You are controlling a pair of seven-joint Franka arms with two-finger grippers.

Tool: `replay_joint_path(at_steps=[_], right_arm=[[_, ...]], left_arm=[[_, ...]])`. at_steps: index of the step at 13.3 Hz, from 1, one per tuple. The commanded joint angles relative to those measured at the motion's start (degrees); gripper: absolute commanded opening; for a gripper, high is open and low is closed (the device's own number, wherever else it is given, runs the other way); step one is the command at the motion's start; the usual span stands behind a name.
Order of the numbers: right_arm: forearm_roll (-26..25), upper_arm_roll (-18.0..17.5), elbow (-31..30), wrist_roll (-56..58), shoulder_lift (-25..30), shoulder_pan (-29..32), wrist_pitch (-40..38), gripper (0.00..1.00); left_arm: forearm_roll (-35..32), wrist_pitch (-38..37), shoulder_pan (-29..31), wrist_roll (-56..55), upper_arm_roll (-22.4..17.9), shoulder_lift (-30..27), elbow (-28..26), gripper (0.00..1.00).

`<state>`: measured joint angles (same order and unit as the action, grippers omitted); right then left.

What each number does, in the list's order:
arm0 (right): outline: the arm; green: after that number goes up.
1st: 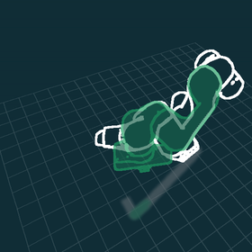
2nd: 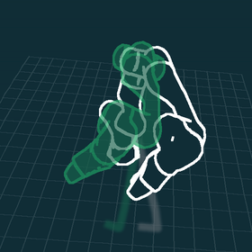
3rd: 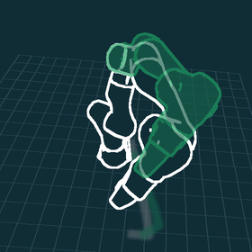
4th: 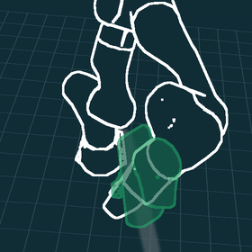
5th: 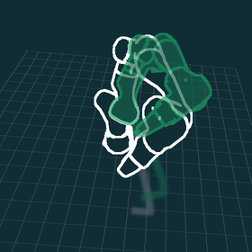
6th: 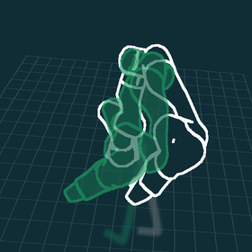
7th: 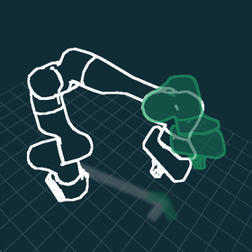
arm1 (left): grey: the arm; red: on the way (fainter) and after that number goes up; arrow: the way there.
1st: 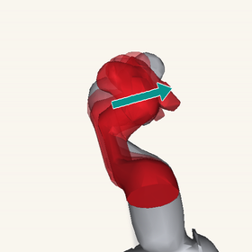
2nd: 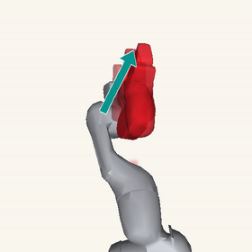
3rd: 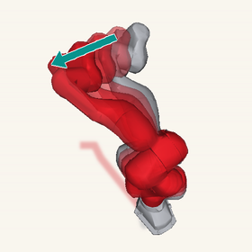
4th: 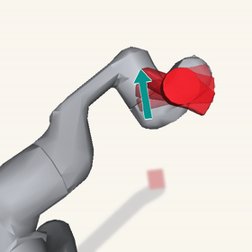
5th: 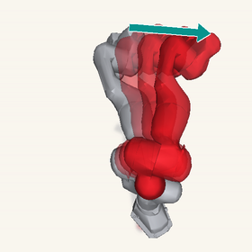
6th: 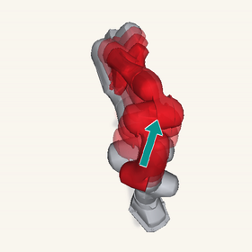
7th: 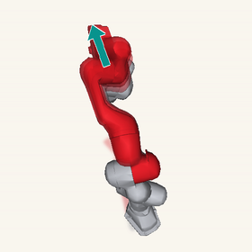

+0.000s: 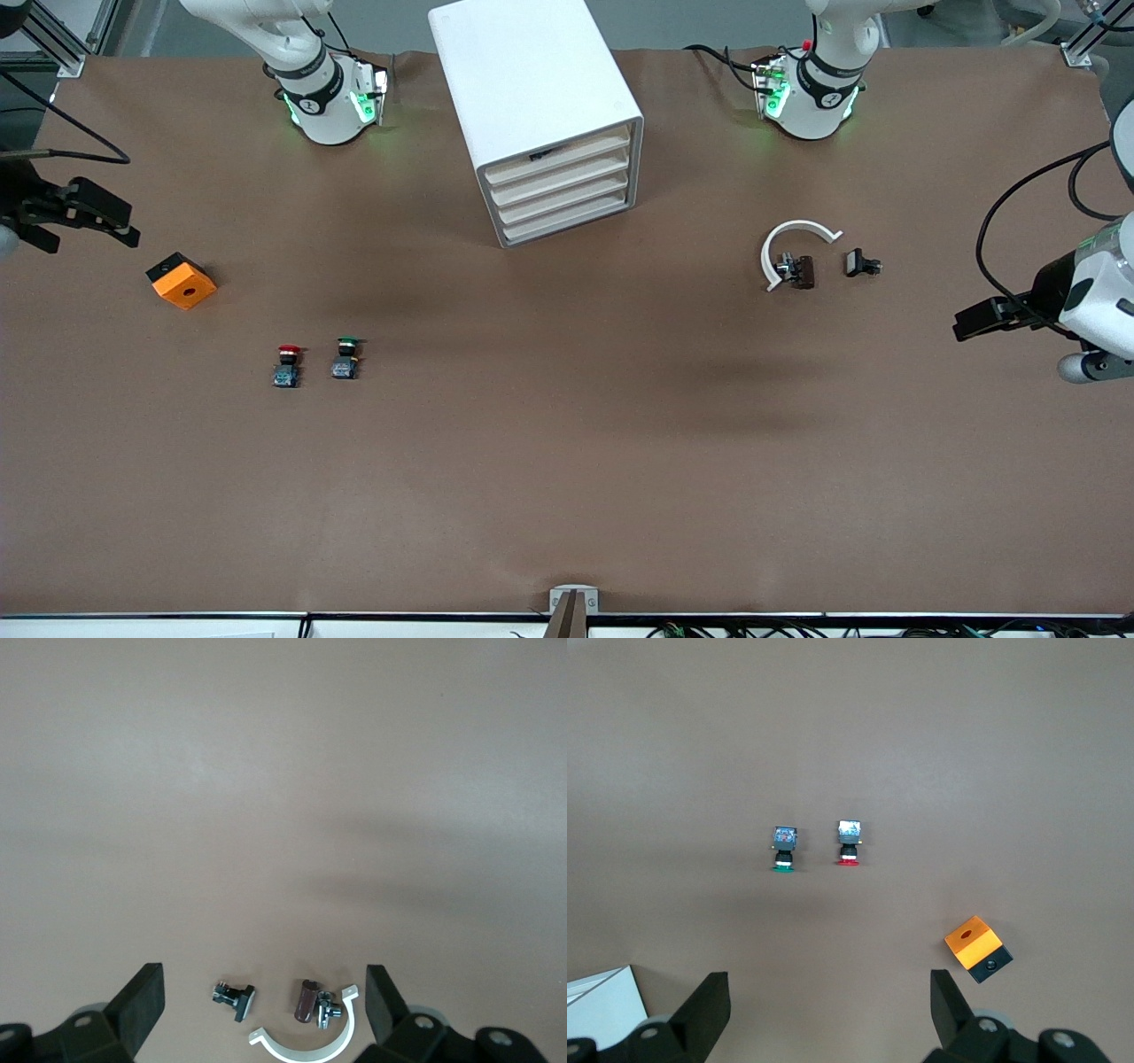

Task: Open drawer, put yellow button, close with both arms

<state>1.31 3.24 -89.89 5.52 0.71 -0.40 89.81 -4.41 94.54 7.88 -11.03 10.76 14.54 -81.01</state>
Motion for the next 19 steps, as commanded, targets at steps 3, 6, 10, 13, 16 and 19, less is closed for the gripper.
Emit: replay_joint_path(at_steps=[3,6,10,13,16,19], right_arm=[[1.0,-0.6,1.1,0.1,-0.3,0.8,-1.0,1.00],[1.0,-0.6,1.1,0.2,-0.3,0.8,-1.0,1.00],[0.1,-1.1,1.9,0.2,-0.3,0.1,-1.2,1.00],[0.2,-1.0,3.3,0.2,-0.3,-0.5,-0.9,1.00],[0.4,-1.0,3.3,0.2,-0.3,-0.3,-1.1,1.00],[0.8,-0.8,3.3,0.0,-0.3,-0.1,-1.3,1.00]], left_arm=[[-1.6,-3.7,0.5,0.9,1.1,-3.5,-0.6,1.00],[-0.8,-6.6,0.1,1.3,1.0,-6.8,-1.3,1.00],[2.2,-6.4,-4.0,1.4,-3.1,-14.9,-8.4,1.00],[3.4,-3.9,-10.4,1.6,-8.8,-21.5,-16.4,1.00],[2.7,-3.8,-10.2,1.7,-7.5,-23.5,-18.0,1.00],[2.7,-4.6,-9.3,1.9,-7.2,-22.4,-16.5,1.00]])
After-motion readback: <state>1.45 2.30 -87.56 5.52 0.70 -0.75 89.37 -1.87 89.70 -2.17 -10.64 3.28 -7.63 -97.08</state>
